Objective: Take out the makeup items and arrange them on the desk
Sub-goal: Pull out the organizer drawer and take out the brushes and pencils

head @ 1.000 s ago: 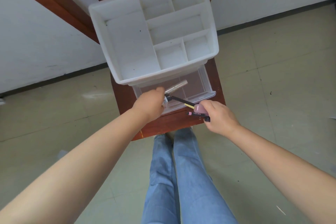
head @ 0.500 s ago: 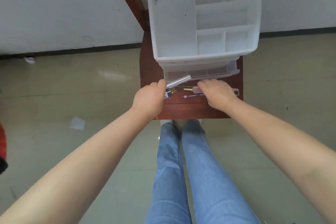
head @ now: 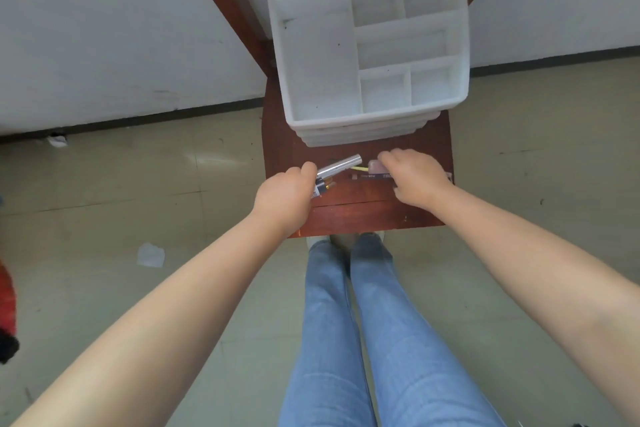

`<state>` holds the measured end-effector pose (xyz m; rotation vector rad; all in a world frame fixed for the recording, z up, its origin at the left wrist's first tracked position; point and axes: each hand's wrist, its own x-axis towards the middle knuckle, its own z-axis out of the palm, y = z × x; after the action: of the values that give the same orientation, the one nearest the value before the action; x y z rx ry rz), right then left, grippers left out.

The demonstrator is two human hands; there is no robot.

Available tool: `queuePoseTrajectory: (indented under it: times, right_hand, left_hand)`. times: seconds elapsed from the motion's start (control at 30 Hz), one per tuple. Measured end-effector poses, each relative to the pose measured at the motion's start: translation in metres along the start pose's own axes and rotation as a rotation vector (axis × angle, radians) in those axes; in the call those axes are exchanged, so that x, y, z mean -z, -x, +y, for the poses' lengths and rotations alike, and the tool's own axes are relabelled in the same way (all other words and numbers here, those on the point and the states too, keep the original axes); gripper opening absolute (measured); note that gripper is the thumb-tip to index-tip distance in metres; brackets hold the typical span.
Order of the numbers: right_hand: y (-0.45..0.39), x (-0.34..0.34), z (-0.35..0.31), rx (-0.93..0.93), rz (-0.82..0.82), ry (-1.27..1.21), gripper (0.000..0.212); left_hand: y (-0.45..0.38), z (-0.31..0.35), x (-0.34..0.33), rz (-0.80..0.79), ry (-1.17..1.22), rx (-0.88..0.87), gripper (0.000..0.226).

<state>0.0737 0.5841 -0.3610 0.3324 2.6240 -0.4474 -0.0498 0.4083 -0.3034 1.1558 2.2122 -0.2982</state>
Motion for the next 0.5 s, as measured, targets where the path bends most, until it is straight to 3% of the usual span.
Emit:
queuePoseTrajectory:
  times: [0.27, 0.5]
  right_hand:
    - [0.085, 0.036, 0.013, -0.218, 0.046, -0.019, 0.031]
    - [0.193, 0.075, -0.014, -0.612, 0.180, -0.025, 0.031]
  left_hand:
    - [-0.020, 0.052, 0.078, 0.078, -0.096, -0.323, 0.022]
    - [0.000, 0.126, 0.146, 0.181, -0.292, -0.677, 0.021]
